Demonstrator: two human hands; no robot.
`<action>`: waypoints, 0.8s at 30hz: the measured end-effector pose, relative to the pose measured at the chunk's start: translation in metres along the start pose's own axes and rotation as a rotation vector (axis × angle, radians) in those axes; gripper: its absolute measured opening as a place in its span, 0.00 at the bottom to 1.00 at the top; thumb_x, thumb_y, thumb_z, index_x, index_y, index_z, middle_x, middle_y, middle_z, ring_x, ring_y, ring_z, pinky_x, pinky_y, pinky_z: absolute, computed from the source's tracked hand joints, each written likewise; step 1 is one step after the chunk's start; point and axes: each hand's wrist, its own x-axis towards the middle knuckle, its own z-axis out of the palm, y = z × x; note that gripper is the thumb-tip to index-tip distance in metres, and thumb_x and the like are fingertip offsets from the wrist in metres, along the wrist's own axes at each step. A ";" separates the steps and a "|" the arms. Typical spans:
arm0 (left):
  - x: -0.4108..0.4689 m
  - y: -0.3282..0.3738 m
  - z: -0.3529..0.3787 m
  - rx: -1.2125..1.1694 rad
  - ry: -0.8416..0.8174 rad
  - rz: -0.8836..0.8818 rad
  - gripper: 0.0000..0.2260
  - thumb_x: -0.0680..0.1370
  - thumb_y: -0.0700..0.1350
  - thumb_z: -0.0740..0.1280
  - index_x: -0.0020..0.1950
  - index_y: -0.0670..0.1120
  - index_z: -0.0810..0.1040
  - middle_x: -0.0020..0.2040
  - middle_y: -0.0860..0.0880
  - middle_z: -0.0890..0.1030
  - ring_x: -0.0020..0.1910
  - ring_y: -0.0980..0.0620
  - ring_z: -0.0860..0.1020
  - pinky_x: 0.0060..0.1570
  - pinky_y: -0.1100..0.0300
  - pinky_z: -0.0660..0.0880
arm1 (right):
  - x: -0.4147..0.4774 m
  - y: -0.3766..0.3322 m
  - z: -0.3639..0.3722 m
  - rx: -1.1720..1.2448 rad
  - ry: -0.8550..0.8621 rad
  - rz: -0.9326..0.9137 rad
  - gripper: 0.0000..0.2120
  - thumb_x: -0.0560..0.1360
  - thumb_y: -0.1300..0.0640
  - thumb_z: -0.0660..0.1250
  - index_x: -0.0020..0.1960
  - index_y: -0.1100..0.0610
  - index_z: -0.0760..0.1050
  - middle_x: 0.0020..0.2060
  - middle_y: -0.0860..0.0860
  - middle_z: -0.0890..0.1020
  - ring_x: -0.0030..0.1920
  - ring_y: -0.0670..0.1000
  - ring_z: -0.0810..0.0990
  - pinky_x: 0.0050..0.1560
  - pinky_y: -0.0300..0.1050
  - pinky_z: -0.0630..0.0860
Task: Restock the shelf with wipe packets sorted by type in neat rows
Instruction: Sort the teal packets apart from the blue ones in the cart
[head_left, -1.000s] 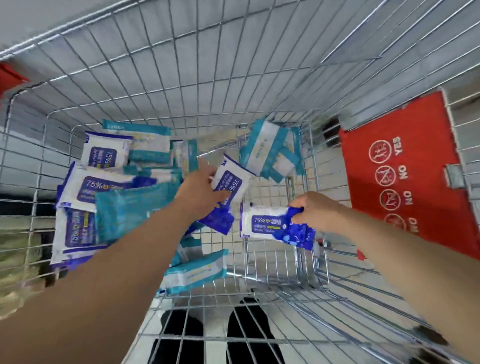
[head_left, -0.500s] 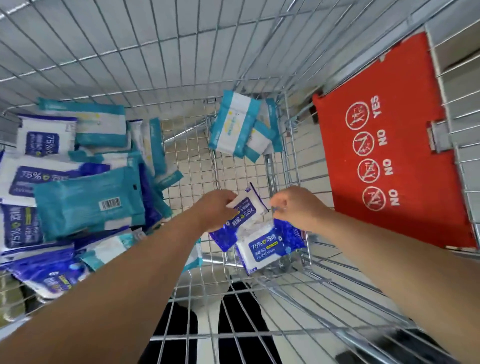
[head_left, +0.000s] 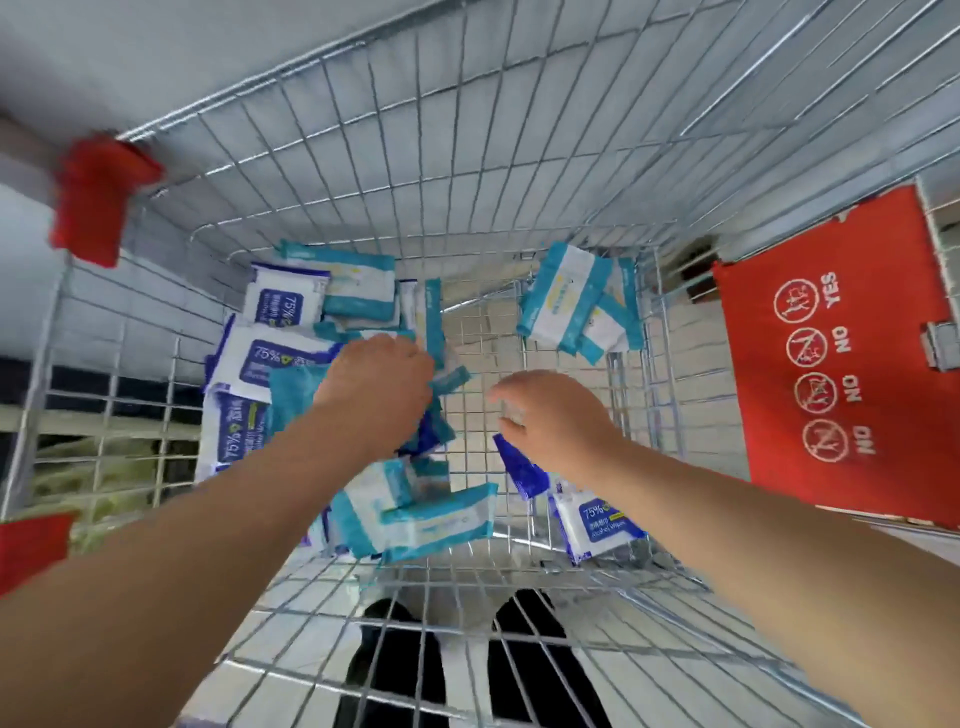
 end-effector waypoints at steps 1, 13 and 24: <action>-0.009 -0.013 0.002 0.025 -0.003 0.007 0.12 0.80 0.46 0.58 0.62 0.48 0.73 0.59 0.49 0.76 0.59 0.46 0.74 0.55 0.52 0.71 | 0.002 -0.013 0.005 -0.006 -0.011 -0.028 0.14 0.77 0.54 0.64 0.60 0.58 0.77 0.54 0.55 0.82 0.55 0.55 0.79 0.55 0.50 0.75; -0.043 -0.079 0.053 -0.142 0.022 -0.100 0.34 0.75 0.58 0.67 0.75 0.47 0.58 0.72 0.46 0.64 0.70 0.44 0.64 0.69 0.50 0.60 | -0.009 -0.048 0.076 -0.120 -0.251 -0.085 0.18 0.73 0.47 0.67 0.60 0.53 0.78 0.51 0.50 0.83 0.50 0.54 0.80 0.51 0.46 0.75; -0.062 -0.098 0.060 -0.627 -0.014 -0.281 0.11 0.79 0.51 0.64 0.55 0.45 0.72 0.51 0.44 0.77 0.47 0.45 0.74 0.45 0.53 0.70 | -0.006 -0.054 0.070 0.341 -0.215 -0.045 0.08 0.72 0.59 0.71 0.50 0.59 0.80 0.52 0.50 0.80 0.50 0.48 0.77 0.52 0.42 0.72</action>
